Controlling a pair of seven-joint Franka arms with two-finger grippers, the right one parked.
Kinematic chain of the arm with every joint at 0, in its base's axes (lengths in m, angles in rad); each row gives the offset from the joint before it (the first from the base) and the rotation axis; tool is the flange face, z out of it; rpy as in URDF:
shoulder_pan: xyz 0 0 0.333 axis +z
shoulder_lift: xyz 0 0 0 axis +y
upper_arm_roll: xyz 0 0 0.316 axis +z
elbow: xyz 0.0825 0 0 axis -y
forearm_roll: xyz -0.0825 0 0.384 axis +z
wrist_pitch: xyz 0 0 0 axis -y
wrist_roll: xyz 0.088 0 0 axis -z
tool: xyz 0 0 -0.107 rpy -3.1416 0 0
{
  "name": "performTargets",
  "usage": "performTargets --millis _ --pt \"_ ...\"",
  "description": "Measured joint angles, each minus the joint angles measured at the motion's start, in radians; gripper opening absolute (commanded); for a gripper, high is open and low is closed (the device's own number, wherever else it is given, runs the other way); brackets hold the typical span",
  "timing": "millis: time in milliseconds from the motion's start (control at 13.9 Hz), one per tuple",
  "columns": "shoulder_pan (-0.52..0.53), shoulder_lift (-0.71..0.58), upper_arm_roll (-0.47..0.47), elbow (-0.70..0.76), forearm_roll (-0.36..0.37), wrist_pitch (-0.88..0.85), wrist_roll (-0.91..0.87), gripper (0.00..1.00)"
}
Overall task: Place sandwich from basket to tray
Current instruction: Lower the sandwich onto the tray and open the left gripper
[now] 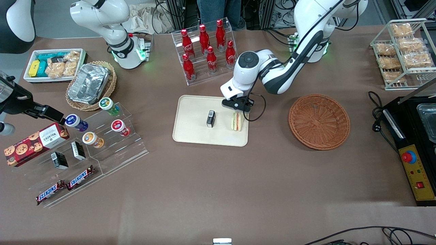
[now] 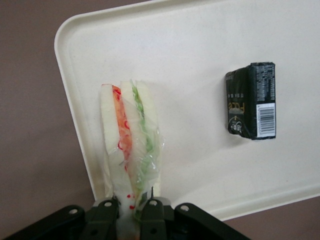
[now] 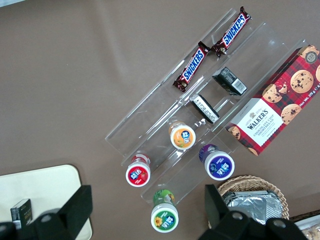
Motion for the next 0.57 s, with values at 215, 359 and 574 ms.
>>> performTargets --millis 215,359,574 --pt "0.000 0.010 0.008 0.003 0.003 0.013 -0.023 0.00" --pt "-0.001 0.011 0.016 0.004 0.003 0.015 -0.034 0.00" --pt "-0.001 0.011 0.019 0.006 0.003 0.016 -0.054 0.00"
